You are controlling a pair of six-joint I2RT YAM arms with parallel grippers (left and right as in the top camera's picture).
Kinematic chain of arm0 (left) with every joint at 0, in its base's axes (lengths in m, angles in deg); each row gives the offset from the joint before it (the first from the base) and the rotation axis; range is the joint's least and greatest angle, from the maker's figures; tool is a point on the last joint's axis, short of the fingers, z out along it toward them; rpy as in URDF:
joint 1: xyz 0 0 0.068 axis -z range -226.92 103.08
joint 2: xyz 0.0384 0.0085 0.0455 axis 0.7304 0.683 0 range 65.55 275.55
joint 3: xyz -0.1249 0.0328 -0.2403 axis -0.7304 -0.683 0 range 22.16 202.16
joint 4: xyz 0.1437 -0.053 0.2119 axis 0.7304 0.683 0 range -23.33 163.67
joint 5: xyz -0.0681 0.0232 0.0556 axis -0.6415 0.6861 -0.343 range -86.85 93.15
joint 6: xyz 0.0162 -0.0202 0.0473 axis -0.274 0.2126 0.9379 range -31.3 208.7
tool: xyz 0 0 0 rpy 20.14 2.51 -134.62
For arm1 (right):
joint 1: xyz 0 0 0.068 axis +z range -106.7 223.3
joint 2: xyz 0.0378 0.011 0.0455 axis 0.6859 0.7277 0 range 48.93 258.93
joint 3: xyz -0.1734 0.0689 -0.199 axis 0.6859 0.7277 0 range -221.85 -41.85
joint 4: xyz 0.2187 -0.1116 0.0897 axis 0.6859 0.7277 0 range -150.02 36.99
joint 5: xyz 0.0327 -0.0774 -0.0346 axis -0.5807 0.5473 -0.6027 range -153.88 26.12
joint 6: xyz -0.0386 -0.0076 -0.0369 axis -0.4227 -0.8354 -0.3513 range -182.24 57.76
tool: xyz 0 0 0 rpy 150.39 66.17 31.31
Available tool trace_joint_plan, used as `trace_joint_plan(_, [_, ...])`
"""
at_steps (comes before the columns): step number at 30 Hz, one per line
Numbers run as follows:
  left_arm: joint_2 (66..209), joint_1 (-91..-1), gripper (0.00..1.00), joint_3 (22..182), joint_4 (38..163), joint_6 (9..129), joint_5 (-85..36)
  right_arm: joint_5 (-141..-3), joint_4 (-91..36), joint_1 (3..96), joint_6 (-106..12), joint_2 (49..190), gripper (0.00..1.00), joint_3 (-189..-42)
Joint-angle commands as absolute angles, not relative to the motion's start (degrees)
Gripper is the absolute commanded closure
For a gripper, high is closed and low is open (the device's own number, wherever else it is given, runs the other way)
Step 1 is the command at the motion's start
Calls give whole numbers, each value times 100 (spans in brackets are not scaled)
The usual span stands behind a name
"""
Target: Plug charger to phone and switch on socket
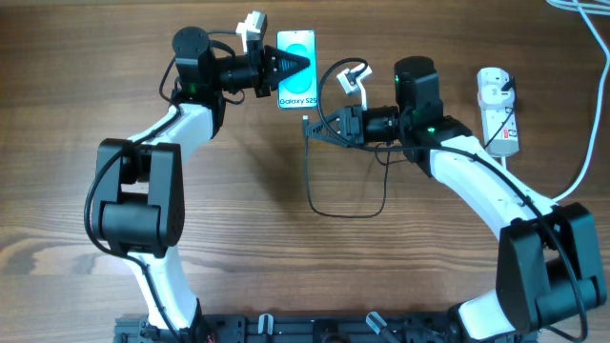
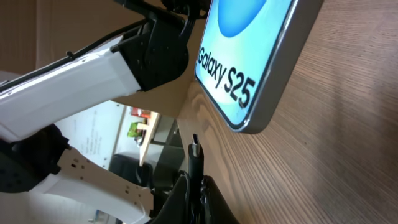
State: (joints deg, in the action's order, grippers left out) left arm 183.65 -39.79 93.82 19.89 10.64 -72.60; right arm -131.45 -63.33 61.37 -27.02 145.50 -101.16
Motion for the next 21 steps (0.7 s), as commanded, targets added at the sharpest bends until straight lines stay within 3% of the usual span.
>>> trace_joint_plan(1, [18385, -3924, 96, 9505, 1928, 1178, -7262, -13281, -6407, 6143, -2553, 14769, 96, -10107])
trace_joint_plan(21, [18385, -3808, 96, 9505, 1928, 1184, -7153, -13731, -6833, 6143, -2297, 14885, 96, -10107])
